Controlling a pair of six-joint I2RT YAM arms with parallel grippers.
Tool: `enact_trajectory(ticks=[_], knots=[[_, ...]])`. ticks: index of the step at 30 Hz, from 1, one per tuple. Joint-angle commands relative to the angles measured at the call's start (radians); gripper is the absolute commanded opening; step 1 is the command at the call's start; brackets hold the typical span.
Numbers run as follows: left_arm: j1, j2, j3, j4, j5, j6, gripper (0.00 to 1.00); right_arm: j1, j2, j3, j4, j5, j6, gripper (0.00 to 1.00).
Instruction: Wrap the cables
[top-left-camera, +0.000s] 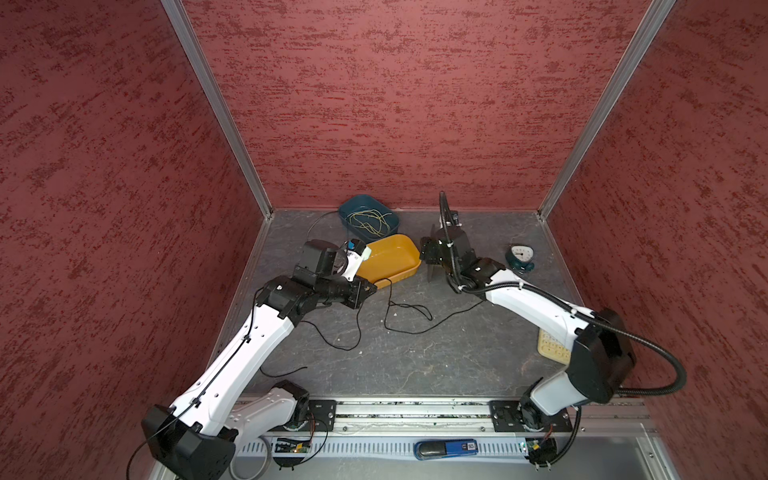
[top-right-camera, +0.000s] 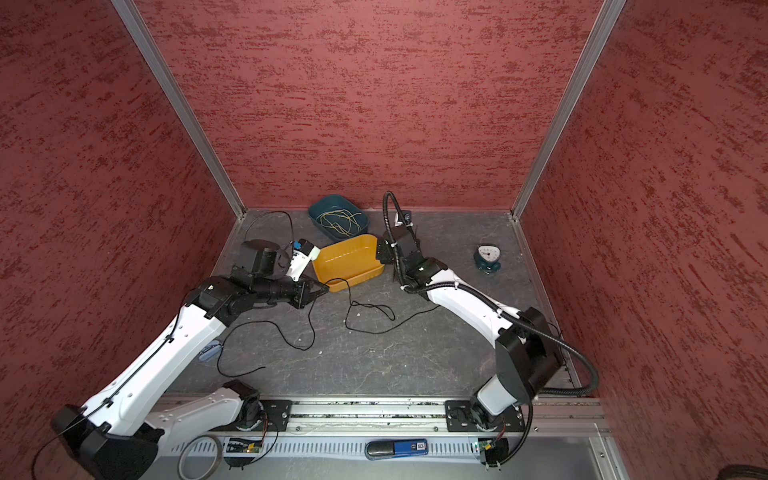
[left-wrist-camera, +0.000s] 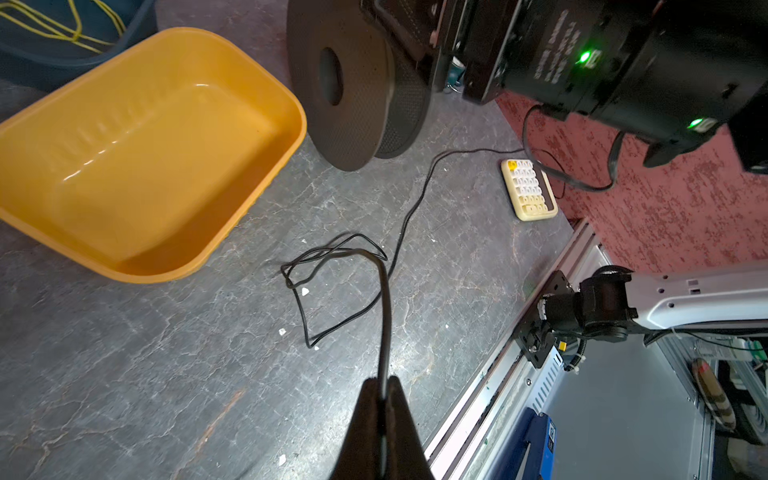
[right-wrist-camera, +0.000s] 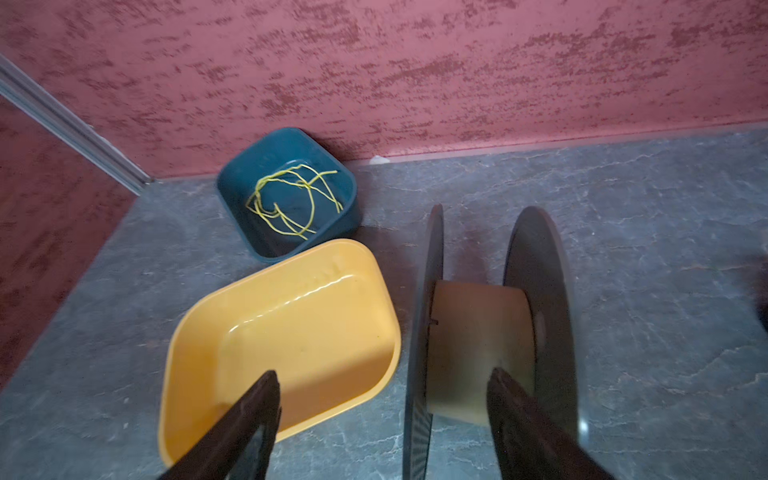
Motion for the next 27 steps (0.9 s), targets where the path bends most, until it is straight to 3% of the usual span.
enact_trajectory(ticks=[1, 4, 10, 18, 20, 27], knots=[[-0.063, 0.026, 0.017, 0.07, -0.033, -0.035, 0.08, 0.006, -0.071, -0.049, 0.062, -0.104, -0.048, 0.8], [-0.107, 0.063, 0.02, 0.123, -0.023, -0.051, 0.08, 0.006, -0.155, -0.119, 0.086, -0.184, -0.09, 0.79], [-0.149, 0.182, 0.126, 0.137, -0.002, -0.022, 0.08, 0.005, -0.365, -0.32, 0.127, -0.208, -0.192, 0.79], [-0.151, 0.381, 0.375, 0.026, 0.111, 0.097, 0.08, 0.007, -0.575, -0.527, 0.237, -0.37, -0.348, 0.82], [-0.161, 0.411, 0.407, 0.029, 0.134, 0.103, 0.08, 0.007, -0.58, -0.535, 0.255, -0.41, -0.379, 0.82], [-0.237, 0.5, 0.507, -0.002, 0.189, 0.152, 0.07, 0.008, -0.478, -0.49, 0.333, -0.353, -0.424, 0.81]])
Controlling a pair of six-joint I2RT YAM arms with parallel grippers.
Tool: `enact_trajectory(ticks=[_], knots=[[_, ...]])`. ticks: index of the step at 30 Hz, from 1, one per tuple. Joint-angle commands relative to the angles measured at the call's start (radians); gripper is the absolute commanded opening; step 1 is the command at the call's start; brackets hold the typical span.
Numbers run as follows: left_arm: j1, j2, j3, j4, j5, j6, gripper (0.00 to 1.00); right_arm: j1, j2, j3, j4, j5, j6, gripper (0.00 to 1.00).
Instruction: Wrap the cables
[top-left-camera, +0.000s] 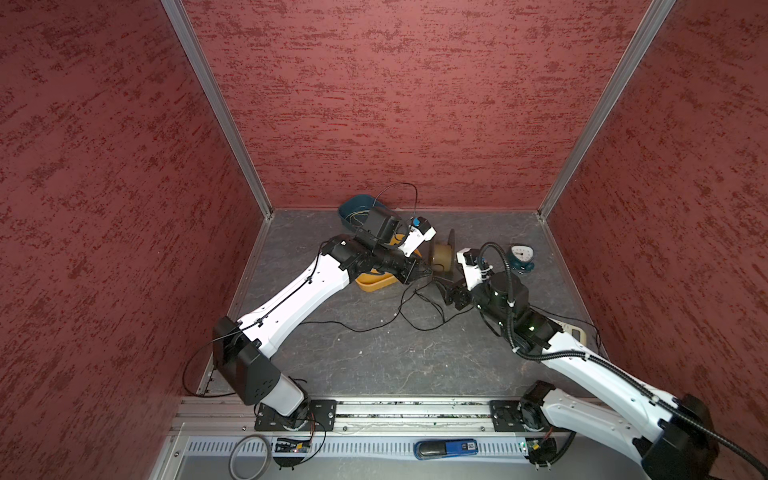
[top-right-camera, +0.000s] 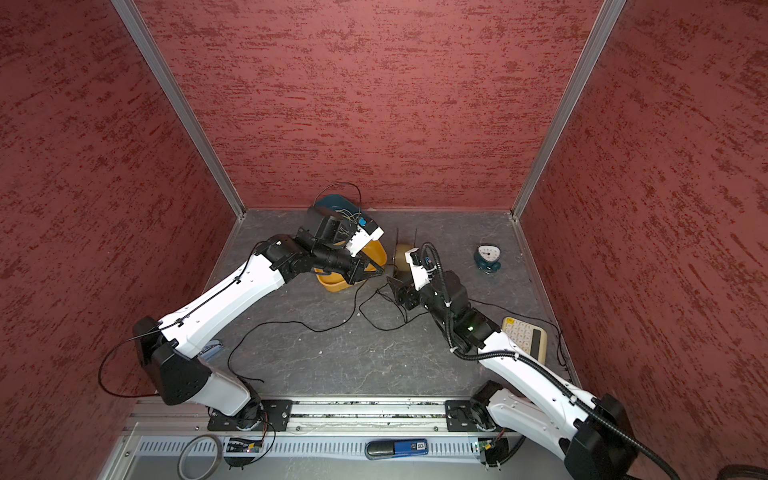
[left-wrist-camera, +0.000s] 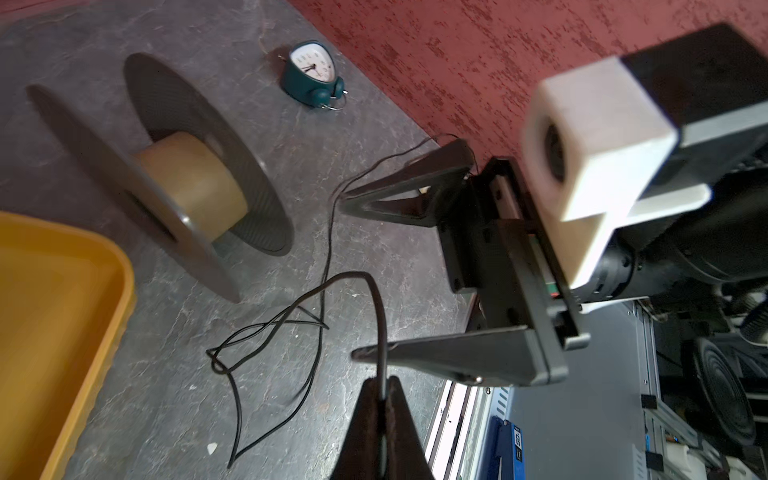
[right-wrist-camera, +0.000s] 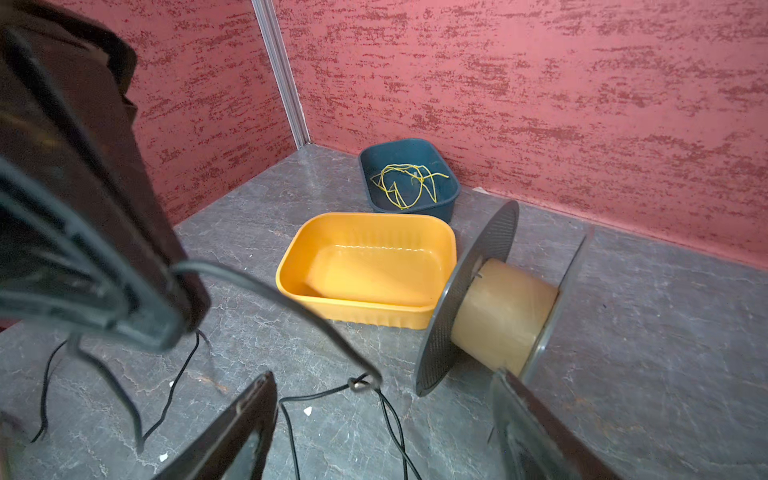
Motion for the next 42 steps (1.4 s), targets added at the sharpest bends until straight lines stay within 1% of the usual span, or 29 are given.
enact_trajectory(ticks=[1, 4, 6, 8, 10, 12, 14, 15, 16, 19, 20, 21, 23, 24, 26, 28, 31, 36, 39, 42], knots=[[-0.029, 0.027, 0.046, -0.039, 0.064, 0.052, 0.07, 0.007, 0.059, 0.054, 0.088, 0.011, -0.055, 0.81], [-0.034, 0.036, 0.05, -0.059, 0.064, 0.063, 0.07, 0.006, 0.077, 0.056, 0.125, 0.023, -0.035, 0.73], [-0.032, 0.028, 0.031, -0.051, 0.057, 0.066, 0.07, 0.006, 0.063, 0.036, 0.153, 0.012, -0.03, 0.64], [-0.028, 0.017, 0.004, -0.033, 0.056, 0.065, 0.07, 0.006, 0.047, 0.026, 0.156, 0.015, -0.026, 0.5], [-0.025, 0.009, -0.019, -0.012, 0.055, 0.063, 0.07, 0.005, 0.036, 0.031, 0.127, 0.015, -0.029, 0.28], [-0.019, 0.004, -0.036, 0.002, 0.048, 0.063, 0.08, 0.005, 0.025, 0.043, 0.087, 0.009, -0.029, 0.1], [-0.008, 0.004, -0.055, 0.019, 0.045, 0.06, 0.11, 0.004, 0.014, 0.062, 0.043, 0.021, -0.032, 0.0], [-0.001, 0.001, -0.066, 0.029, 0.047, 0.058, 0.25, 0.005, 0.01, 0.071, 0.021, 0.034, -0.035, 0.0], [0.004, -0.004, -0.085, 0.048, 0.044, 0.052, 0.37, 0.005, 0.007, 0.084, -0.004, 0.054, -0.035, 0.0], [0.014, -0.031, -0.161, 0.135, 0.037, 0.02, 0.58, 0.0, 0.003, 0.133, -0.082, 0.085, -0.029, 0.0], [0.015, -0.045, -0.2, 0.192, 0.025, -0.007, 0.62, -0.004, 0.005, 0.148, -0.103, 0.084, -0.024, 0.0], [0.015, -0.058, -0.244, 0.253, 0.011, -0.04, 0.63, -0.013, 0.014, 0.173, -0.133, 0.085, -0.012, 0.0], [0.014, -0.069, -0.312, 0.318, -0.027, -0.08, 0.63, -0.024, 0.026, 0.209, -0.175, 0.083, -0.001, 0.0], [0.014, -0.073, -0.34, 0.336, -0.068, -0.091, 0.62, -0.028, 0.029, 0.221, -0.186, 0.08, -0.003, 0.0], [0.018, -0.085, -0.389, 0.372, -0.138, -0.107, 0.58, -0.035, 0.031, 0.233, -0.201, 0.088, -0.005, 0.0], [0.028, -0.101, -0.435, 0.413, -0.173, -0.114, 0.52, -0.058, 0.035, 0.254, -0.239, 0.106, -0.003, 0.0], [0.068, -0.113, -0.48, 0.454, -0.172, -0.138, 0.43, -0.11, 0.031, 0.283, -0.282, 0.102, 0.01, 0.0], [0.156, -0.114, -0.55, 0.538, -0.119, -0.173, 0.36, -0.234, -0.02, 0.28, -0.298, 0.026, 0.071, 0.0], [0.181, -0.097, -0.571, 0.564, -0.111, -0.184, 0.3, -0.29, -0.034, 0.282, -0.309, 0.003, 0.101, 0.0], [0.187, -0.079, -0.58, 0.569, -0.128, -0.185, 0.27, -0.33, -0.036, 0.291, -0.331, 0.019, 0.119, 0.0]])
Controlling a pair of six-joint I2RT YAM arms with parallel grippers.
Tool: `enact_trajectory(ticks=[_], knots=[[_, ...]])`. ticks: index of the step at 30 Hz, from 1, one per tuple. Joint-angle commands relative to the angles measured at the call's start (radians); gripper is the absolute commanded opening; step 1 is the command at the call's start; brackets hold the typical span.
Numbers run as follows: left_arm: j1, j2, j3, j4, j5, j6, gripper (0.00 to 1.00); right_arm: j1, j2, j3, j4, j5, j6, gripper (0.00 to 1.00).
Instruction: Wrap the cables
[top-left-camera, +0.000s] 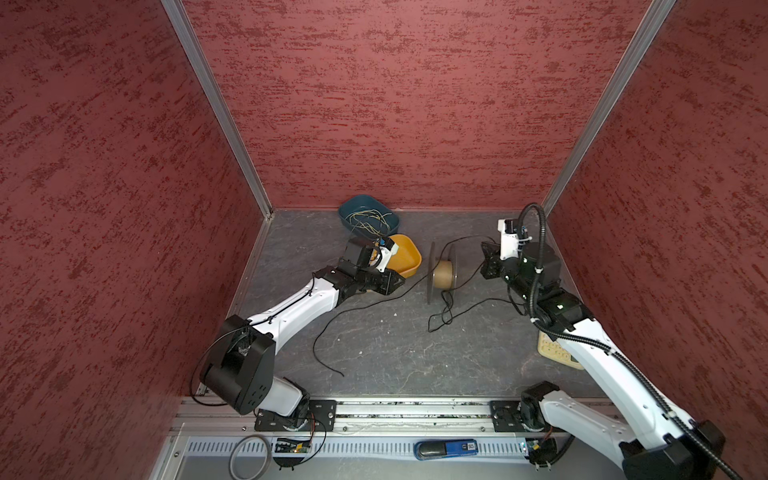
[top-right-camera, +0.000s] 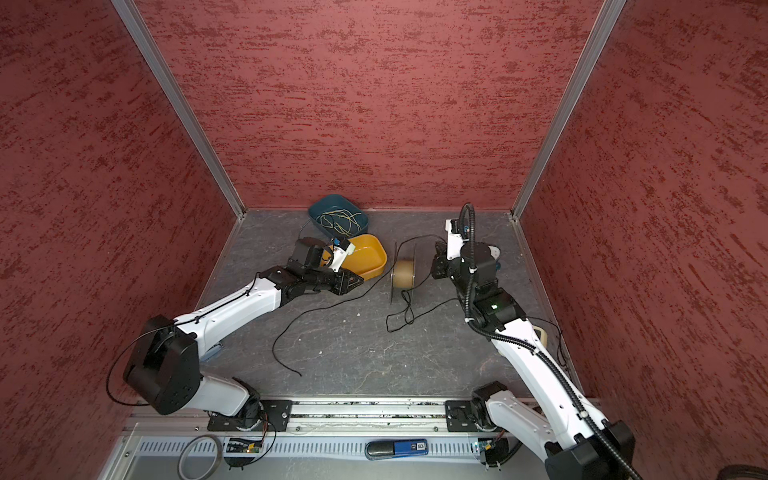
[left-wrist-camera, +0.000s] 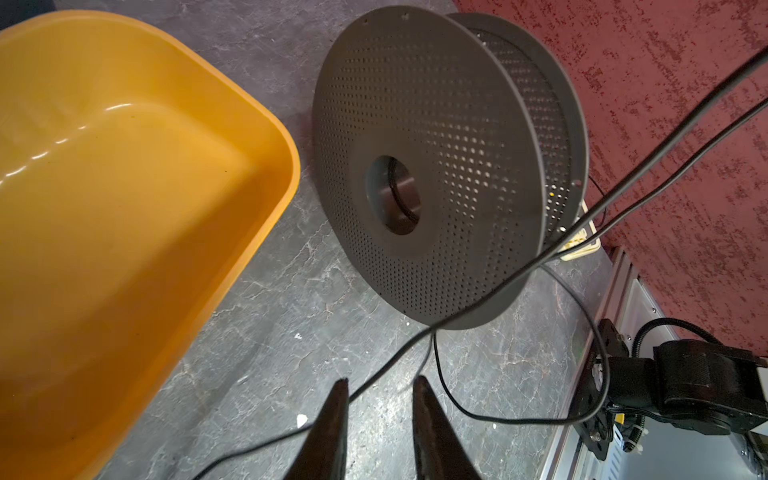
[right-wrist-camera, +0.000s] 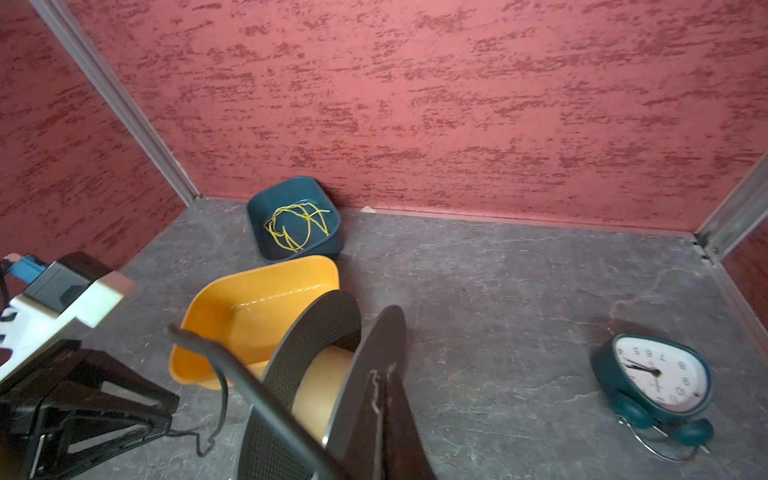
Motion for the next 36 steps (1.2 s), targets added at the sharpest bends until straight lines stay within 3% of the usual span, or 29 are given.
enact_trajectory(ticks=[1, 3, 8, 11, 15, 20, 27, 36], knots=[[0.003, 0.018, -0.007, 0.059, -0.005, -0.01, 0.27, -0.042, -0.014, 0.04, -0.031, -0.014, 0.038, 0.0], [0.004, 0.034, -0.009, 0.063, 0.015, -0.002, 0.3, -0.073, -0.015, 0.041, -0.032, -0.038, 0.056, 0.0], [-0.005, 0.043, -0.036, 0.07, 0.032, 0.012, 0.57, -0.101, -0.007, 0.046, -0.036, -0.031, 0.071, 0.0], [-0.029, 0.039, -0.081, 0.102, 0.013, 0.043, 0.63, -0.117, -0.005, 0.045, -0.034, -0.042, 0.076, 0.0], [-0.065, 0.059, -0.109, 0.125, -0.063, 0.082, 0.65, -0.124, -0.006, 0.041, -0.029, -0.054, 0.076, 0.0], [-0.131, 0.084, -0.179, 0.293, -0.186, 0.144, 0.69, -0.132, 0.001, 0.041, -0.027, -0.074, 0.083, 0.0], [-0.177, 0.203, -0.117, 0.383, -0.337, 0.183, 0.7, -0.141, -0.001, 0.042, -0.041, -0.073, 0.078, 0.0], [-0.17, 0.251, -0.13, 0.506, -0.404, 0.209, 0.64, -0.174, -0.009, 0.05, -0.08, -0.112, 0.108, 0.0]])
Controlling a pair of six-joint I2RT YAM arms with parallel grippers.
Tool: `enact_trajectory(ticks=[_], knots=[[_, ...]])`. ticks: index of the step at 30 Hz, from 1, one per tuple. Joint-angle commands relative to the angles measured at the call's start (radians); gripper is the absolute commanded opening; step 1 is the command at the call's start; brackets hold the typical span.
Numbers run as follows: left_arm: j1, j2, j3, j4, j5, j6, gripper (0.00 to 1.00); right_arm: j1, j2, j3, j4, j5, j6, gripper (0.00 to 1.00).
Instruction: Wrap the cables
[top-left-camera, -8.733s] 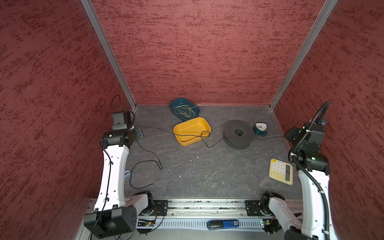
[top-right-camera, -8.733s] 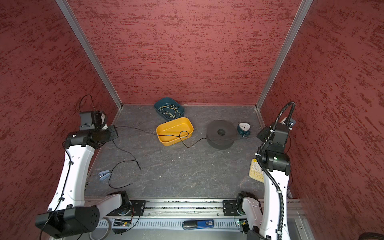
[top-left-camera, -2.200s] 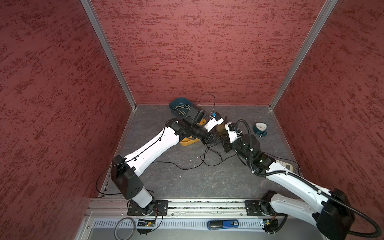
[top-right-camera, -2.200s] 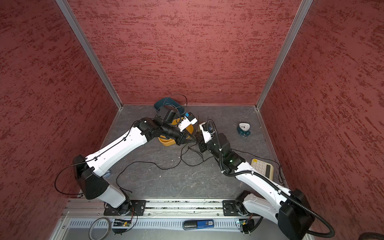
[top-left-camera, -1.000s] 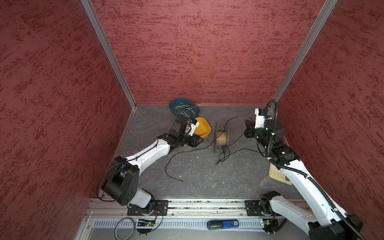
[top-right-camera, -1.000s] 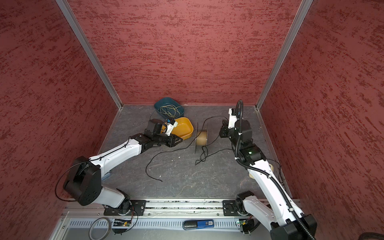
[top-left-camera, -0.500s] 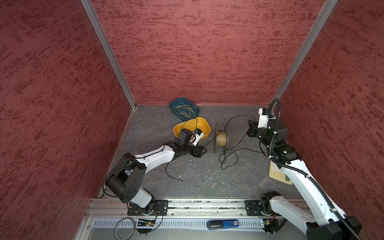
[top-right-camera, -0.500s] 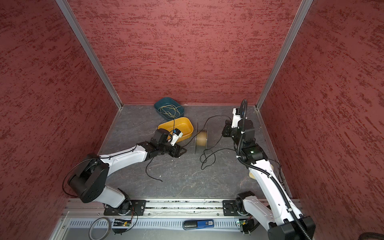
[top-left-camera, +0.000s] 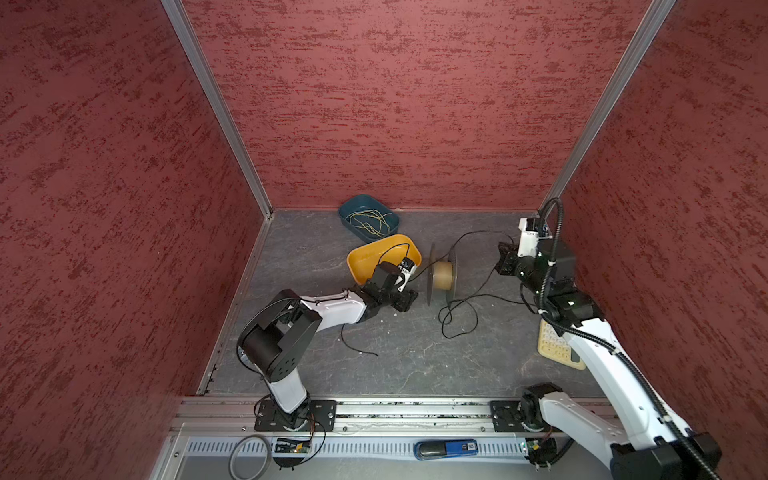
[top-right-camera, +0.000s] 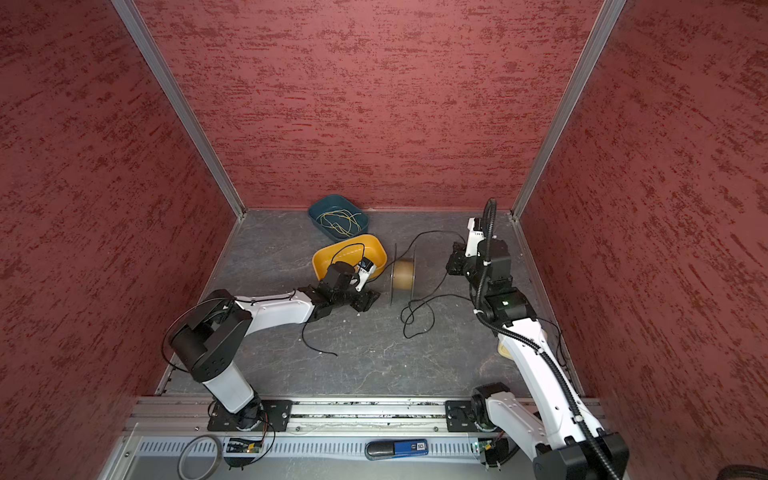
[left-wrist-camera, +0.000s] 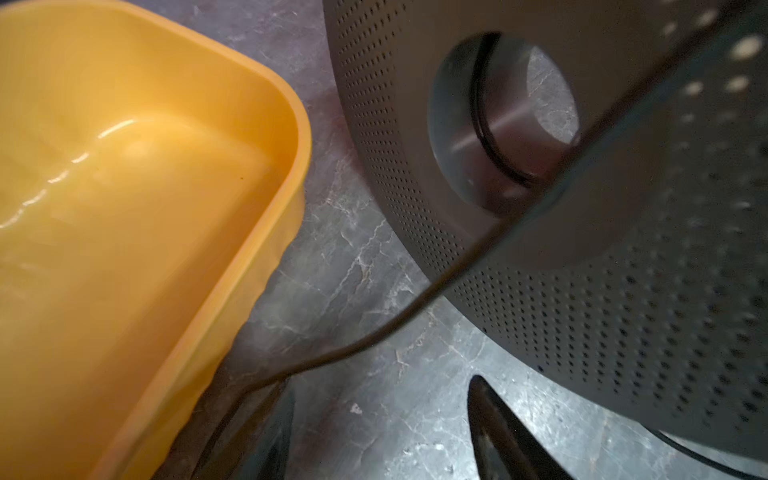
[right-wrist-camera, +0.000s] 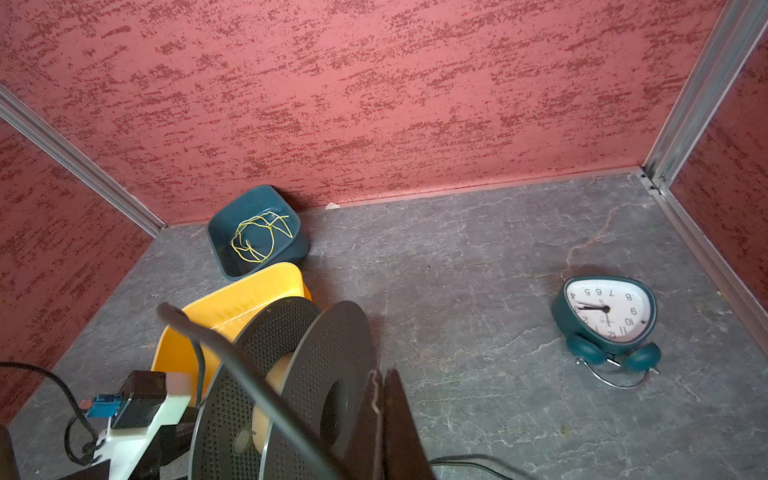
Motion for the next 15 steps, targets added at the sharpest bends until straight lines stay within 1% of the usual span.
enact_trajectory(ticks=[1, 4, 6, 9, 12, 15], knots=[[0.003, 0.007, -0.006, 0.102, -0.027, 0.037, 0.63, -0.022, -0.012, 0.045, -0.016, -0.057, 0.02, 0.0], [0.002, -0.025, -0.034, 0.119, 0.014, 0.079, 0.63, -0.033, 0.001, 0.07, -0.044, -0.098, 0.025, 0.0], [0.01, -0.064, -0.083, 0.154, 0.046, 0.102, 0.66, -0.033, 0.011, 0.087, -0.072, -0.098, 0.018, 0.0], [0.053, -0.126, -0.152, 0.2, 0.139, 0.099, 0.68, -0.036, 0.014, 0.09, -0.084, -0.1, 0.017, 0.0], [0.107, -0.166, -0.18, 0.214, 0.248, 0.088, 0.73, -0.037, 0.02, 0.09, -0.082, -0.115, 0.018, 0.0], [0.12, -0.176, -0.174, 0.213, 0.266, 0.123, 0.73, -0.038, 0.028, 0.088, -0.079, -0.136, 0.02, 0.0]])
